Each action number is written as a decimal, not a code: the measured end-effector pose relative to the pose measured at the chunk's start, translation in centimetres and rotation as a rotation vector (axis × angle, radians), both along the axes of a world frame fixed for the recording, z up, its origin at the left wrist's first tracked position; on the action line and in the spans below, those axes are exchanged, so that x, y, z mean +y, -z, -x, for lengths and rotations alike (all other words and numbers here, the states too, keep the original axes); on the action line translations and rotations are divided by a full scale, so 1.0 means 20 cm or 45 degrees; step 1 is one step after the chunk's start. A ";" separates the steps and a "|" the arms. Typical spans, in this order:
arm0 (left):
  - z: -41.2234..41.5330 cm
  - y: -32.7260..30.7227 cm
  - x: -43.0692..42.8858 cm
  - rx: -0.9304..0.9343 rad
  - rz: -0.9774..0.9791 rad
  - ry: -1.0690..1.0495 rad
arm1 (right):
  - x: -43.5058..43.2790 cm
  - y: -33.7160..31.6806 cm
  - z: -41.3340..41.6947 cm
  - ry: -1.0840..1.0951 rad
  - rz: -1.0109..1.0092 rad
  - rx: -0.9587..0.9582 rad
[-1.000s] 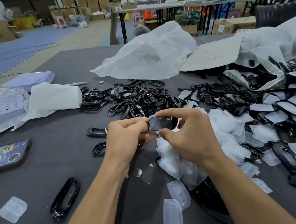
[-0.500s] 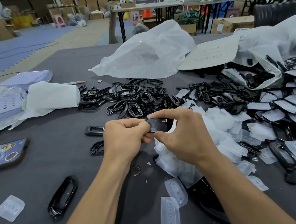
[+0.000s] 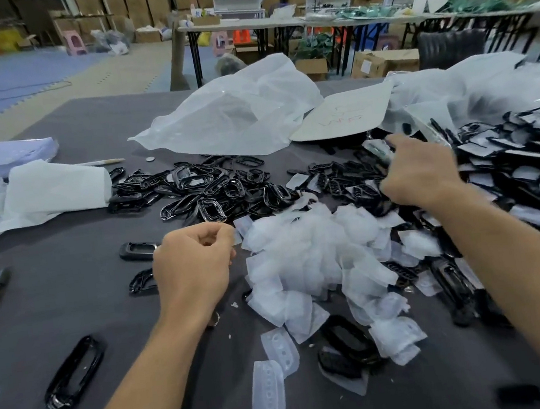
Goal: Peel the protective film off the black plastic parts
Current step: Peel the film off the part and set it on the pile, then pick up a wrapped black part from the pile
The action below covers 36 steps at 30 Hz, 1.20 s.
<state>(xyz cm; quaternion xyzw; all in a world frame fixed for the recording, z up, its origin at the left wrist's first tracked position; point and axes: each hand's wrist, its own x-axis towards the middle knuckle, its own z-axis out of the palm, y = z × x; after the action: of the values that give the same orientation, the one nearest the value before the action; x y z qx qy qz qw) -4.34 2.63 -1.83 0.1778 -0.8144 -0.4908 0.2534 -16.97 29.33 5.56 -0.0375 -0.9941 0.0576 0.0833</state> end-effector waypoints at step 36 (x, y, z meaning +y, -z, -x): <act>0.06 0.08 -0.12 -0.276 0.707 -0.020 | -0.61 0.28 -0.34 -0.411 2.669 -0.645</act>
<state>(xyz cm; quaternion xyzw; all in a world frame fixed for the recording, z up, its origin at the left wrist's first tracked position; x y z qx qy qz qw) -5.55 0.20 -3.48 0.1592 -0.9385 -0.2253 0.2075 -10.07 17.21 0.06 0.0303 -0.4324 0.8773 -0.2058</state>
